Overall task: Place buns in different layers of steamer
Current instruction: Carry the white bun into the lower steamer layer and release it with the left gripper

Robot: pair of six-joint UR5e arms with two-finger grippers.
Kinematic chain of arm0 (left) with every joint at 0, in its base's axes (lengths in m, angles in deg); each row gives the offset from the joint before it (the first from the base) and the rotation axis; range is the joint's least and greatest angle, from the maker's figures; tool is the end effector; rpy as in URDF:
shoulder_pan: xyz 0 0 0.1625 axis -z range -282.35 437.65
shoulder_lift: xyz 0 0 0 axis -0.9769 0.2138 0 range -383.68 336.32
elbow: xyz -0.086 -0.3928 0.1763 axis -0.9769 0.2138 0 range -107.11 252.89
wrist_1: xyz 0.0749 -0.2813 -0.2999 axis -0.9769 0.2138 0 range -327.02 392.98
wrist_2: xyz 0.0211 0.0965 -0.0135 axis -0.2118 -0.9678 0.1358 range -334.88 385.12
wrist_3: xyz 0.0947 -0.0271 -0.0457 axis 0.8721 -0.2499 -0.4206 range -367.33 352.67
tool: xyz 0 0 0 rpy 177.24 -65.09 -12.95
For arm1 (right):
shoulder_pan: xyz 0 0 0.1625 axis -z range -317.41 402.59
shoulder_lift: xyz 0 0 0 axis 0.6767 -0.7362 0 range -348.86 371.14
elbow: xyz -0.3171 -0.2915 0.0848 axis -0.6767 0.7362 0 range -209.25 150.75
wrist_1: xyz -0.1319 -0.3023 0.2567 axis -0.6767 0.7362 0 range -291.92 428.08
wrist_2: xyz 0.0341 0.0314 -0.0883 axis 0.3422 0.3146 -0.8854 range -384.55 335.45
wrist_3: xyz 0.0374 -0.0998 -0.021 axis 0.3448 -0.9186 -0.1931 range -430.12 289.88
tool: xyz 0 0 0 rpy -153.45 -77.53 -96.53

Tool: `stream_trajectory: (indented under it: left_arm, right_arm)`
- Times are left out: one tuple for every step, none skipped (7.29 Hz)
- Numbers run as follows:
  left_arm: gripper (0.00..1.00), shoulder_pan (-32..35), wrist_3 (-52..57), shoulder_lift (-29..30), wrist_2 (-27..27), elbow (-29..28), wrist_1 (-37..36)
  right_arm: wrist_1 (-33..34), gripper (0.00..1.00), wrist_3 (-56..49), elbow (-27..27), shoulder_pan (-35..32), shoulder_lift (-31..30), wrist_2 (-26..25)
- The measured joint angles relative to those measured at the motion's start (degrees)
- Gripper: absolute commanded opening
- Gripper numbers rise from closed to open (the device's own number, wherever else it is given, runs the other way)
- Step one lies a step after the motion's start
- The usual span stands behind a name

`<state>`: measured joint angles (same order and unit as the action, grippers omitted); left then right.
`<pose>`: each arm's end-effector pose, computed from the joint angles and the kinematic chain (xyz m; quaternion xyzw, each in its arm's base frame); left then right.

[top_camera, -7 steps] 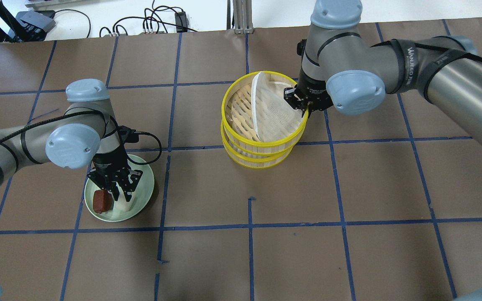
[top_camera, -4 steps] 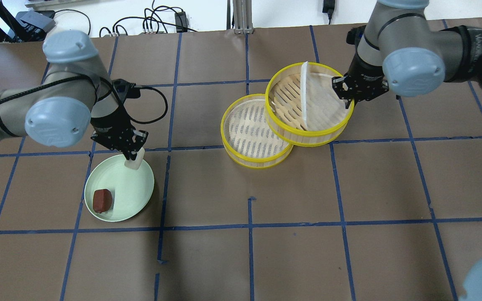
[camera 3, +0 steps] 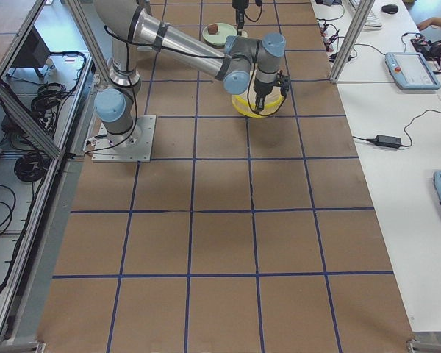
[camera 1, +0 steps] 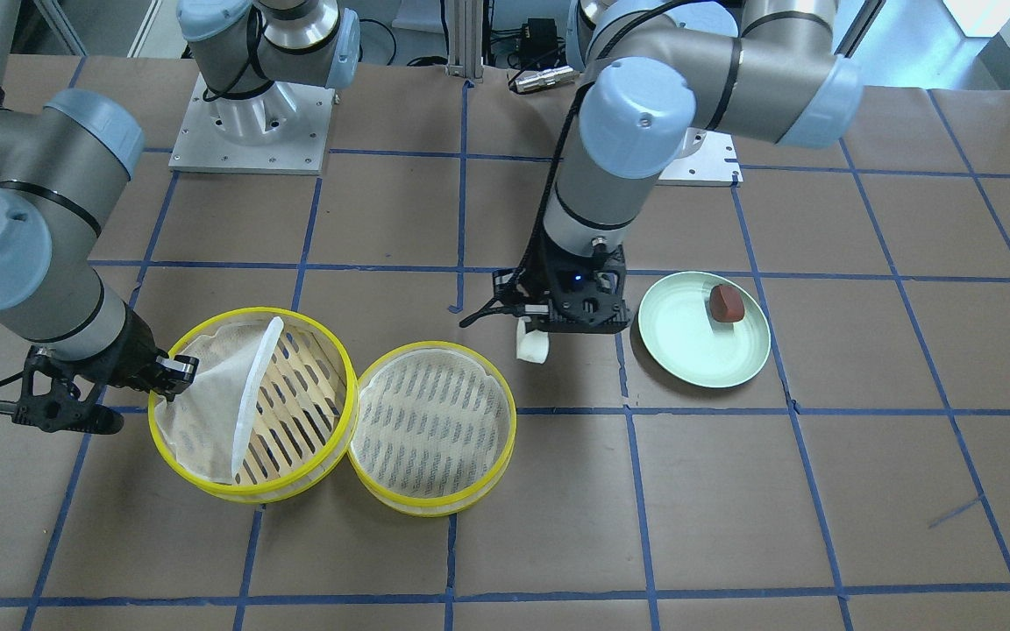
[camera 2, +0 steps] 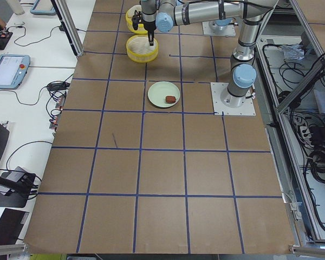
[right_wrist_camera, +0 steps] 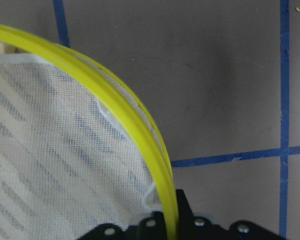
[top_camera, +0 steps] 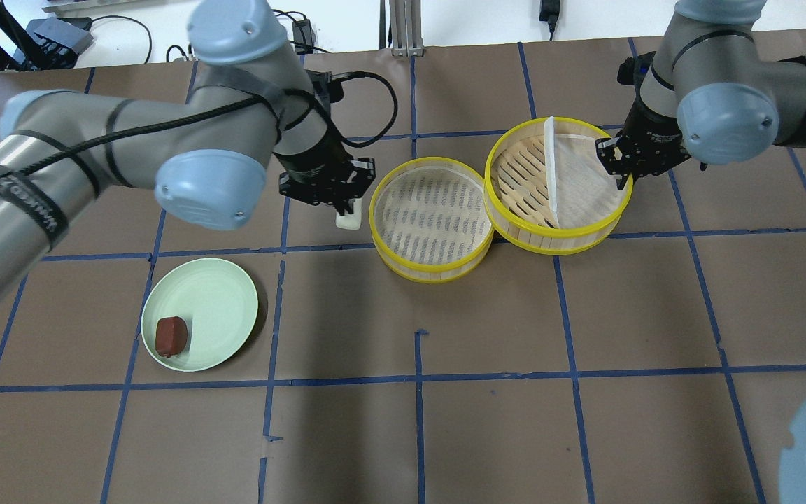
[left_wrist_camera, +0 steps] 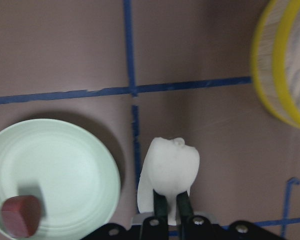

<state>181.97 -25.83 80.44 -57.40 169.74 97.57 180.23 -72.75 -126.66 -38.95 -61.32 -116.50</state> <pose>-0.2874 -0.5301 0.3470 0.0339 -0.9966 0.0187 0.0734 0.0420 -0.5985 0.3007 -0.0504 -0.9983 -0.0261 0.0146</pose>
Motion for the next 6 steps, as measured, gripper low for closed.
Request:
stream_trajectory:
  left_arm:
    - [0.52, 2.9, -4.6, 3.8, 0.1, -0.1, -6.6]
    - [0.67, 4.7, -8.8, 6.7, 0.2, -0.1, -11.5]
    - [0.84, 5.5, -11.5, 8.2, 0.2, -0.2, -13.9]
    - [0.92, 5.8, -12.5, 8.5, 0.0, -0.4, -14.8]
    - [0.94, 5.9, -12.3, 8.2, -0.2, -0.6, -15.1]
    - [1.00, 5.4, -9.5, 7.5, -0.7, -0.5, -15.0]
  right_arm:
    - [0.1, 0.05, -0.1, -0.2, 0.0, 0.1, -0.2]
    - [0.1, 0.05, -0.1, -0.3, 0.0, 0.1, -0.2]
    - [0.1, 0.05, -0.1, -0.3, 0.1, 0.1, -0.2]
    - [0.1, 0.05, -0.1, -0.3, 0.1, 0.1, -0.1]
    - [0.1, 0.05, 0.0, -0.3, 0.1, 0.0, 0.0]
    - [-0.1, 0.05, 0.2, -0.3, 0.0, -0.2, 0.0]
